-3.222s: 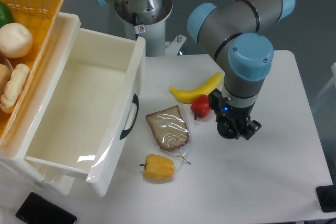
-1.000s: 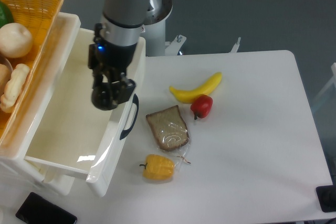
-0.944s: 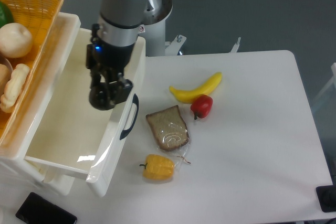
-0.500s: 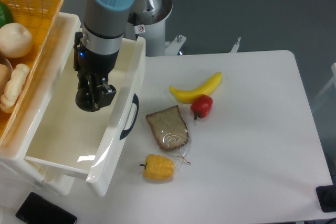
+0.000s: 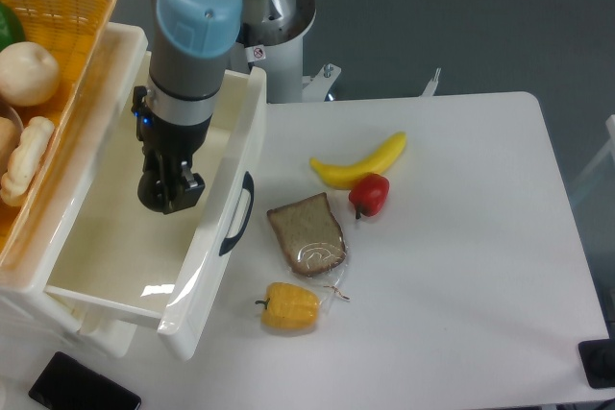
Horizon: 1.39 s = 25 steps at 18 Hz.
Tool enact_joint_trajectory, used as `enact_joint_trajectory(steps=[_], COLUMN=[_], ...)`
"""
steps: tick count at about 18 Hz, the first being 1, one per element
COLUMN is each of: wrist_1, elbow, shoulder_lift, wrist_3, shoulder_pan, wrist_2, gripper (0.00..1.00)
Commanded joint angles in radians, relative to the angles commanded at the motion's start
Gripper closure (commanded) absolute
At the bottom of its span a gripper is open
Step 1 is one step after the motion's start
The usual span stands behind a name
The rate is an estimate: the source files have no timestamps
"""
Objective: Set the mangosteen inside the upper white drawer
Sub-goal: 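Open the gripper to release the mangosteen inside the drawer, then raise the open gripper up out of the drawer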
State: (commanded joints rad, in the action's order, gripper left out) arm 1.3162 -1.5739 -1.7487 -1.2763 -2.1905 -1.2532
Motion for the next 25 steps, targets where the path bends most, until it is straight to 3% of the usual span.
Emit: enact_joint_trajectory(steps=[2, 4, 9, 11, 14, 18, 25], wrist_1=[-0.002, 0.000, -0.002, -0.006, -0.037, -0.086, -0.107], elbow=[0.002, 0.002, 0.015, 0.031, 0.072, 0.075, 0.069], shoulder_lift=[0.000, 0.000, 0.012, 0.028, 0.038, 0.052, 0.054], wrist_3=[-0.012, -0.026, -0.012, 0.059, 0.187, 0.300, 0.305], shoulder_pan=[0.000, 0.000, -0.006, -0.026, -0.101, -0.169, -0.383], wrist_2=[0.002, 0.002, 0.014, 0.050, 0.152, 0.169, 0.210], gripper=[0.11, 0.06, 0.01, 0.01, 0.01, 0.01, 0.00])
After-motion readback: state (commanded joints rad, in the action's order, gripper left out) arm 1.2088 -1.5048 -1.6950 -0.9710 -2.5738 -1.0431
